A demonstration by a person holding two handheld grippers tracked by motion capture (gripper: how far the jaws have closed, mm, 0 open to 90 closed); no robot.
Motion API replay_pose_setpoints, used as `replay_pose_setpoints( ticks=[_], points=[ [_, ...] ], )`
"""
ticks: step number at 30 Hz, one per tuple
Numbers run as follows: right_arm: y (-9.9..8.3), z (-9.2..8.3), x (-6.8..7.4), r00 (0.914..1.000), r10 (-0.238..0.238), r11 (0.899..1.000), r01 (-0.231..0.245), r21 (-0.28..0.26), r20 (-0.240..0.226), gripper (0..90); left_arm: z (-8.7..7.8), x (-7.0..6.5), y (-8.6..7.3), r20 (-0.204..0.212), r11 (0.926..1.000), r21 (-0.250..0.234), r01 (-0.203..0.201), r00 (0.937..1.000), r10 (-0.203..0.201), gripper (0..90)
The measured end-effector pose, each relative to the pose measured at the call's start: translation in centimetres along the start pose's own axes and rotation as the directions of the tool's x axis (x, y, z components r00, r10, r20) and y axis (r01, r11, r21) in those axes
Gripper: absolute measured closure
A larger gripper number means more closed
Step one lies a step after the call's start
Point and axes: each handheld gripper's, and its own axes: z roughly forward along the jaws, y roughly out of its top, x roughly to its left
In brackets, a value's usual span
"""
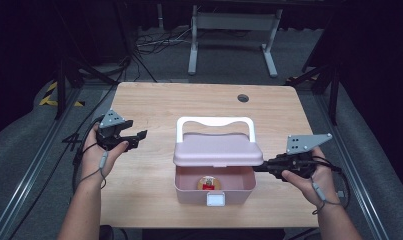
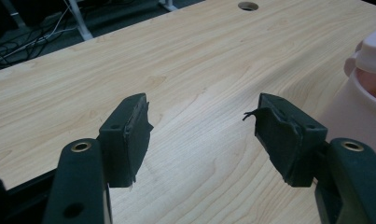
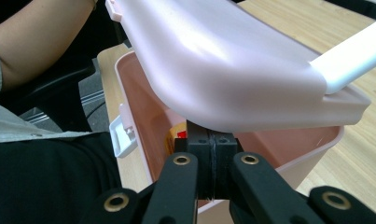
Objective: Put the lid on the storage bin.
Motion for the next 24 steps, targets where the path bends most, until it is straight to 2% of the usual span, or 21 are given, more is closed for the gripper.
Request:
replay_pose_setpoints(
  ticks=[4, 10, 24],
  points=[
    [0.02, 0.07, 0.12, 1.0000, -0.005, 1.000, 0.005, 0.025, 0.000, 90.0, 0.21, 0.05, -0.11, 0.003, 1.0000, 0.009, 0.002, 1.0000, -0.002, 35.7],
    [-0.09, 0.23, 0.03, 0.9998, 0.015, 0.998, -0.015, 0.061, -0.011, 90.0, 0.39, 0.07, -0.21, 0.008, 0.9998, 0.020, 0.003, 1.0000, -0.003, 35.5],
    [-0.21, 0.50, 0.15, 0.9991, 0.034, 0.989, -0.030, 0.142, -0.026, 90.0, 0.53, 0.18, -0.35, 0.011, 0.9995, 0.031, 0.006, 0.9999, -0.006, 35.0]
  ],
)
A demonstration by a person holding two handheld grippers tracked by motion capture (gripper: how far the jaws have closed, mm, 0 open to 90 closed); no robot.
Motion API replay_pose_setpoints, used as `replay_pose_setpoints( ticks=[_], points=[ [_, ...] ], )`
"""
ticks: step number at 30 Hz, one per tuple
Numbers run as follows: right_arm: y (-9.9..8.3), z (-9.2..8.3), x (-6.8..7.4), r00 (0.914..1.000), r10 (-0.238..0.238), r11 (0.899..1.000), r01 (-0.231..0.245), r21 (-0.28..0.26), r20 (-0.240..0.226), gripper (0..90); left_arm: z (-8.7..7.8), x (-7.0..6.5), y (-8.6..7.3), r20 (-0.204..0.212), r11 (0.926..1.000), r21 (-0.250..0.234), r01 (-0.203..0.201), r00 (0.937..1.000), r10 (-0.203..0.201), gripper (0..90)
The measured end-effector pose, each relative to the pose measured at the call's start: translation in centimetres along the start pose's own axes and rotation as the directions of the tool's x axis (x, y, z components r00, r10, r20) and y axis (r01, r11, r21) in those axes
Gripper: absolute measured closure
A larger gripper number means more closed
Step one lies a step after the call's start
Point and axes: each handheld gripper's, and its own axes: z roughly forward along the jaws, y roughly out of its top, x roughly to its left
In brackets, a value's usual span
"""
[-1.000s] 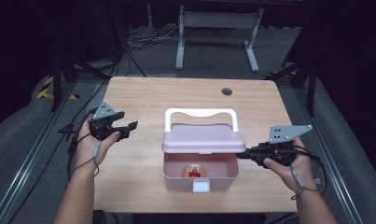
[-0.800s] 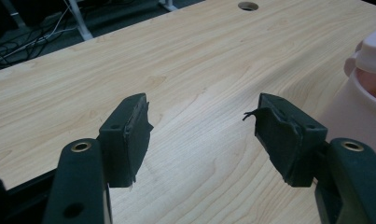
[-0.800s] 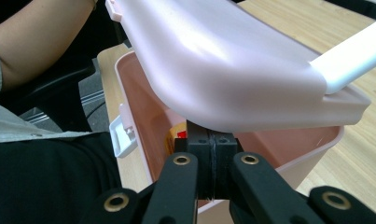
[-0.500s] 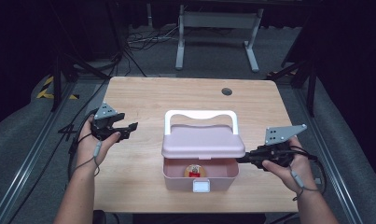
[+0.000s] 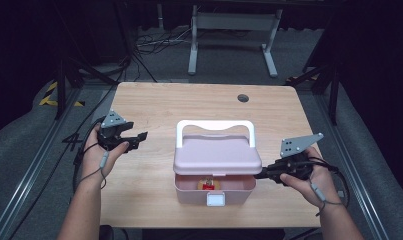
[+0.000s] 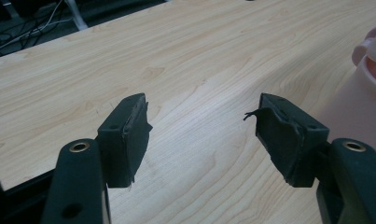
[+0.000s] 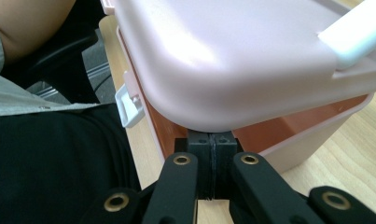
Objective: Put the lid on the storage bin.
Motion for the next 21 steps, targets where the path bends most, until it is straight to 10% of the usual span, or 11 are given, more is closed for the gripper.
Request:
replay_pose_setpoints(
  ticks=[21],
  points=[
    [-0.04, 0.69, 0.54, 1.0000, 0.005, 0.987, -0.004, 0.159, -0.006, 90.0, 0.08, 0.10, -0.08, -0.001, 0.9999, 0.010, -0.005, 1.0000, 0.005, 34.4]
  ],
)
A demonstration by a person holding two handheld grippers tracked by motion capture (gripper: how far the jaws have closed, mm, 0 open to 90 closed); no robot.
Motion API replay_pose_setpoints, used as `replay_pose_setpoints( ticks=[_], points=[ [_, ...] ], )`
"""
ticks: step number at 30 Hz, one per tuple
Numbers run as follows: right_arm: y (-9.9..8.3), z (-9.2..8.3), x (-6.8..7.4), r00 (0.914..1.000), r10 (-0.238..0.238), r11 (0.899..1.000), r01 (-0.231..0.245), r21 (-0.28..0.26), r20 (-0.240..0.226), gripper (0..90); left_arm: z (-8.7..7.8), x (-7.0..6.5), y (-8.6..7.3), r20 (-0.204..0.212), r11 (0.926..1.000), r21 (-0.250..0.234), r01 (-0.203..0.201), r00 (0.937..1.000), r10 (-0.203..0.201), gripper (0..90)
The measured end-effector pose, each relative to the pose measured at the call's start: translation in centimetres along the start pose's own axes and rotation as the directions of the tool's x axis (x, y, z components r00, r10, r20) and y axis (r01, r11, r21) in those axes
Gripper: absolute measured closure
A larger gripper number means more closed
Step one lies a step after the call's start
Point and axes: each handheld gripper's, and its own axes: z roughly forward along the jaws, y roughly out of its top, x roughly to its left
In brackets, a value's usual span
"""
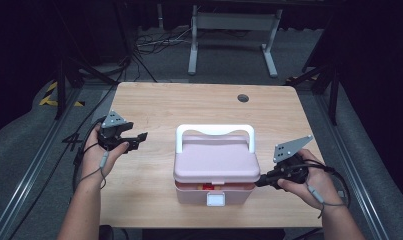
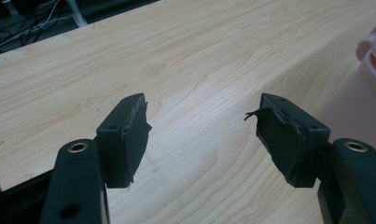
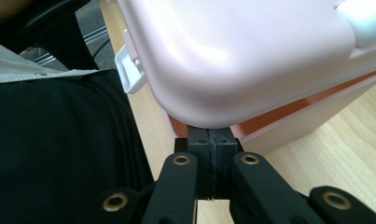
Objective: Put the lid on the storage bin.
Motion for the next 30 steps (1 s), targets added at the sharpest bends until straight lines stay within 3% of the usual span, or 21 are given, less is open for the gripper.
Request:
replay_pose_setpoints(
  ticks=[30],
  points=[
    [-0.36, 0.23, 0.10, 0.9994, 0.021, 0.991, -0.017, 0.136, -0.026, 90.0, 0.30, -0.17, -0.05, 0.003, 0.9998, 0.016, -0.010, 0.9999, 0.010, 33.6]
  ],
)
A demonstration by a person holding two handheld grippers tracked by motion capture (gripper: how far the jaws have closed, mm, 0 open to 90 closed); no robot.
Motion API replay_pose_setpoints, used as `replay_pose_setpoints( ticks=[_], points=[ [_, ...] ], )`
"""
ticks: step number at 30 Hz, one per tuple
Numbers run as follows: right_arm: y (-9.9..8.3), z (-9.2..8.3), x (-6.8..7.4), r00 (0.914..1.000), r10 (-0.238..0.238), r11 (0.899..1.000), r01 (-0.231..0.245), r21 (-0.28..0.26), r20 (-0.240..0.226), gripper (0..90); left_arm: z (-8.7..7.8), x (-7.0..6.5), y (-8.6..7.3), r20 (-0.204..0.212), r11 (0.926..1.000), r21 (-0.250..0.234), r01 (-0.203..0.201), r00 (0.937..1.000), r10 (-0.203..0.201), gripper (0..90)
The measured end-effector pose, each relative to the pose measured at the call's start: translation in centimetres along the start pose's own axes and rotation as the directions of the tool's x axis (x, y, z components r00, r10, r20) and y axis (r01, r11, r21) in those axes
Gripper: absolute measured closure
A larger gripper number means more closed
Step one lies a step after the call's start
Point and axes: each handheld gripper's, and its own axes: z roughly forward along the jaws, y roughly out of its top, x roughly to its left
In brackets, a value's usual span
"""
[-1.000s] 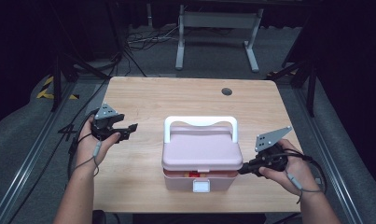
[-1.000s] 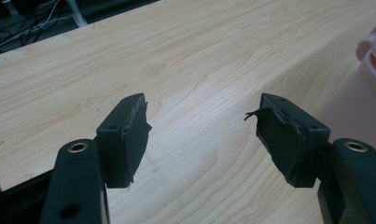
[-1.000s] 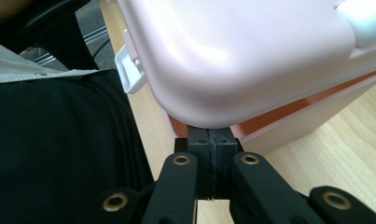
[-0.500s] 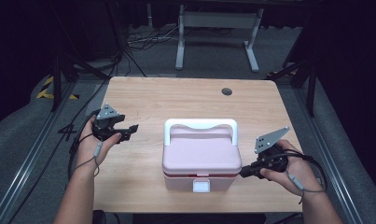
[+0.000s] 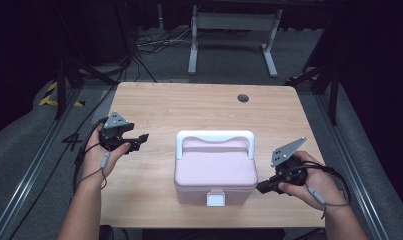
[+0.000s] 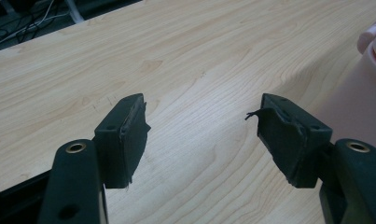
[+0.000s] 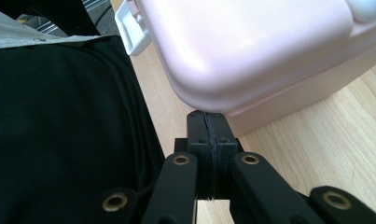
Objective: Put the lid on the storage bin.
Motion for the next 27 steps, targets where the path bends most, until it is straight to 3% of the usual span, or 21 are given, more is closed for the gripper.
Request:
replay_pose_setpoints(
  ticks=[11, 14, 16, 19, 23, 27],
  points=[
    [0.0, -1.0, 0.2, 0.9996, -0.021, 0.998, 0.020, -0.058, -0.018, 87.2, -0.3, -0.1, -0.2, 0.001, 1.0000, 0.001, 0.002, 1.0000, -0.002, 33.6],
    [0.2, -1.6, 0.3, 0.9989, -0.036, 0.993, 0.033, -0.117, -0.029, 79.4, -0.5, -0.2, -0.3, 0.008, 0.9999, -0.009, 0.008, 0.9999, -0.008, 33.7],
    [0.4, -1.9, 0.2, 0.9990, -0.034, 0.984, 0.028, -0.176, -0.030, 71.2, -0.8, -0.2, -0.4, 0.056, 0.9990, -0.029, 0.033, 0.9980, -0.031, 34.0],
    [0.8, -2.5, 0.1, 0.9992, -0.036, 0.963, 0.031, -0.269, -0.014, 60.4, -1.3, -0.5, -0.5, 0.101, 0.9966, -0.054, 0.062, 0.9932, -0.056, 34.1],
    [1.1, -3.1, -0.2, 0.9992, -0.039, 0.932, 0.037, -0.361, 0.001, 53.9, -2.1, -0.8, -0.7, 0.094, 0.9964, -0.058, 0.061, 0.9940, -0.055, 34.3],
    [1.4, -4.1, -0.6, 0.9980, -0.011, 0.871, 0.040, -0.490, 0.062, 49.1, -2.6, -0.8, -1.2, 0.047, 0.9977, -0.048, 0.048, 0.9978, -0.046, 34.3]
  ],
)
